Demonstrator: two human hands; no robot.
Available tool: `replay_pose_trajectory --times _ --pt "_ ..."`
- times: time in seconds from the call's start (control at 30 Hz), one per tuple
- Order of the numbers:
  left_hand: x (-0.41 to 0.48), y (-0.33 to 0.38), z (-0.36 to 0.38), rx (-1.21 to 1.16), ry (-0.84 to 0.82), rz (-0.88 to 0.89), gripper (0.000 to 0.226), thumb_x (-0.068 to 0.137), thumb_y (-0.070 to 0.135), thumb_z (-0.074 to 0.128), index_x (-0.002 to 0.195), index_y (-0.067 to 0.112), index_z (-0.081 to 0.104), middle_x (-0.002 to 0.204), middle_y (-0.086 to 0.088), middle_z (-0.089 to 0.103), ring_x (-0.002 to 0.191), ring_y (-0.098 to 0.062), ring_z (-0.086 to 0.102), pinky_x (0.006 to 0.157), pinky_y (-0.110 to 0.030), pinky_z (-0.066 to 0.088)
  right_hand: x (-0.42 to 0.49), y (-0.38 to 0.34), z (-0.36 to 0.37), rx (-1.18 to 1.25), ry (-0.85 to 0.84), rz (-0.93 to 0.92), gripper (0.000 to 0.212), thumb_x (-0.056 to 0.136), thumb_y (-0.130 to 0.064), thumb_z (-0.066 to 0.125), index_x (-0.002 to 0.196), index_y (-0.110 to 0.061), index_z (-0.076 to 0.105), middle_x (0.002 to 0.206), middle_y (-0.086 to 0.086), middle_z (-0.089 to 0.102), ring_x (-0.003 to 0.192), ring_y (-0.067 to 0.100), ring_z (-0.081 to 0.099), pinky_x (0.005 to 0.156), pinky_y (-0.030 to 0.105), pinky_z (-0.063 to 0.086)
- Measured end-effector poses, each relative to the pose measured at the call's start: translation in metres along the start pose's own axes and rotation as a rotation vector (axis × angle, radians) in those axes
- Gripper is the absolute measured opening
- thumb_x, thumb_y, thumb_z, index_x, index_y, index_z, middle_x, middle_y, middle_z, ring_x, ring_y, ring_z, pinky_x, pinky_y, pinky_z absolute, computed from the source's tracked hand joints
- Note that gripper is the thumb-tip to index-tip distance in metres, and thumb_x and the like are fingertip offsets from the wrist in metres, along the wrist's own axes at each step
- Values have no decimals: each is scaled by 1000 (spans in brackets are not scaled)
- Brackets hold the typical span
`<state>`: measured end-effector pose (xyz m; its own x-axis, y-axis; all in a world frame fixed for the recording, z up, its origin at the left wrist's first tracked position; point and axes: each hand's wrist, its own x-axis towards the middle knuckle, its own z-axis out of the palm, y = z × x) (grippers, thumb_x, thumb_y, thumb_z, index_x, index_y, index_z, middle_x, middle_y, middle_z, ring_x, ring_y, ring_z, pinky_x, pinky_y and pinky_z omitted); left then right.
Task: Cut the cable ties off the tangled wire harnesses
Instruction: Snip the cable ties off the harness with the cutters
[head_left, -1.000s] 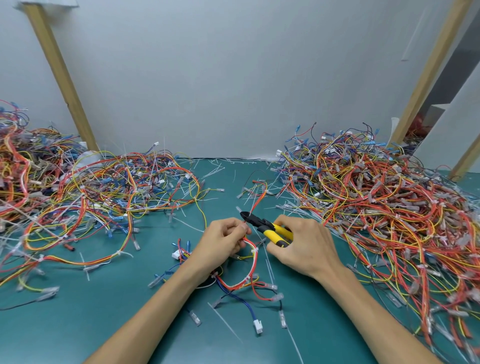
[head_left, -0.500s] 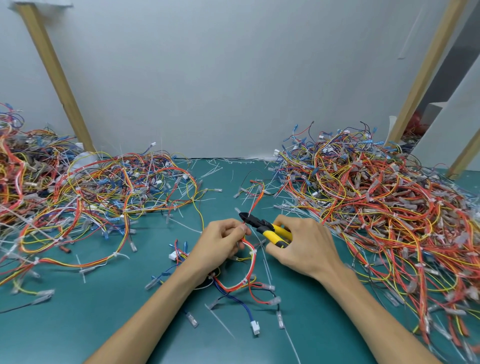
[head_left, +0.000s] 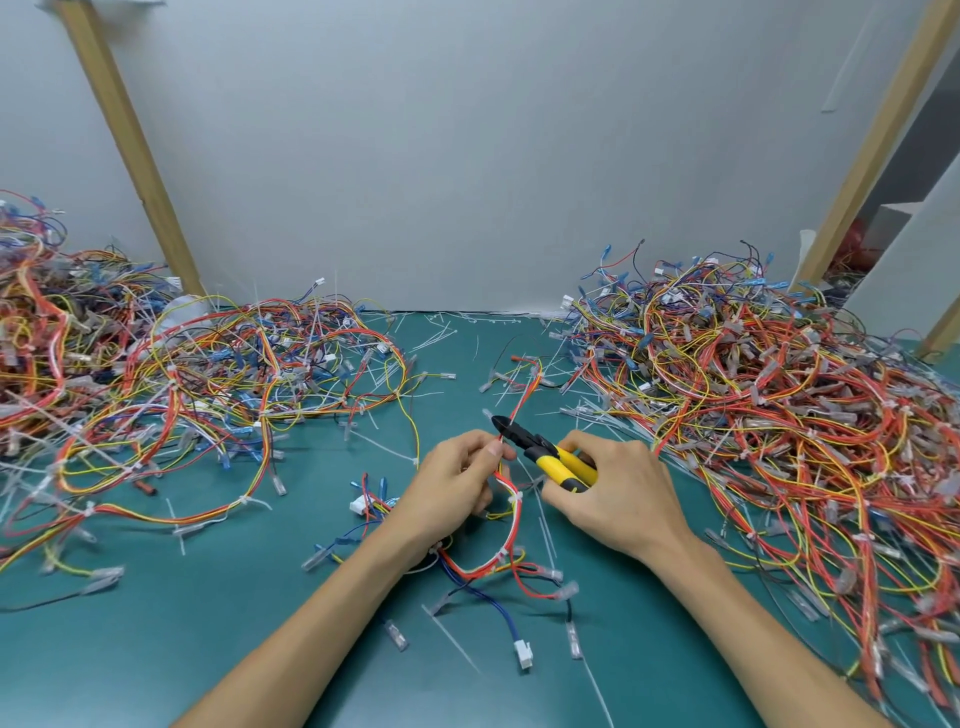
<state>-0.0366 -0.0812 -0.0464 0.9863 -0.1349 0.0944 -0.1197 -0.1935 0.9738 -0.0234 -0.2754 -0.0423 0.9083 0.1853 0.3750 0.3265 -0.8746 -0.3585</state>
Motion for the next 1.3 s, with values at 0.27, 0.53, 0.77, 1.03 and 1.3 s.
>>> replay_pose_trajectory --times 0.27,0.53,0.77,1.03,1.3 --pt "1 -2 -2 -27 39 -7 24 105 10 37 97 11 59 78 -12 51 41 -8 37 51 -28 33 -1 -5 3 121 -60 -55 55 81 -70 52 126 -39 59 101 -14 61 100 14 56 75 30 39" --pt "0 1 -1 -47 43 2 24 105 11 39 100 5 62 76 -11 52 41 -8 33 47 -21 30 -3 -8 -1 77 61 1 49 83 -72 42 95 -32 68 66 -7 63 69 19 59 60 34 47" --pt "0 -2 -2 -59 29 23 24 104 15 43 98 6 65 71 0 56 40 -7 33 45 -18 31 6 0 -6 210 -86 51 47 87 -67 46 74 -27 67 59 -3 63 62 18 57 64 39 49" --pt "1 -2 -1 -45 23 47 24 103 13 44 95 5 64 69 1 56 40 -6 32 45 -17 28 11 7 -12 421 -251 141 40 89 -65 53 79 -31 73 70 -11 72 57 9 66 67 32 54" --pt "1 -3 -1 -8 20 84 22 103 14 45 95 9 65 68 3 56 42 -6 34 46 -17 30 15 11 -17 677 -363 228 42 87 -62 55 91 -27 77 80 -1 76 67 16 72 60 25 52"
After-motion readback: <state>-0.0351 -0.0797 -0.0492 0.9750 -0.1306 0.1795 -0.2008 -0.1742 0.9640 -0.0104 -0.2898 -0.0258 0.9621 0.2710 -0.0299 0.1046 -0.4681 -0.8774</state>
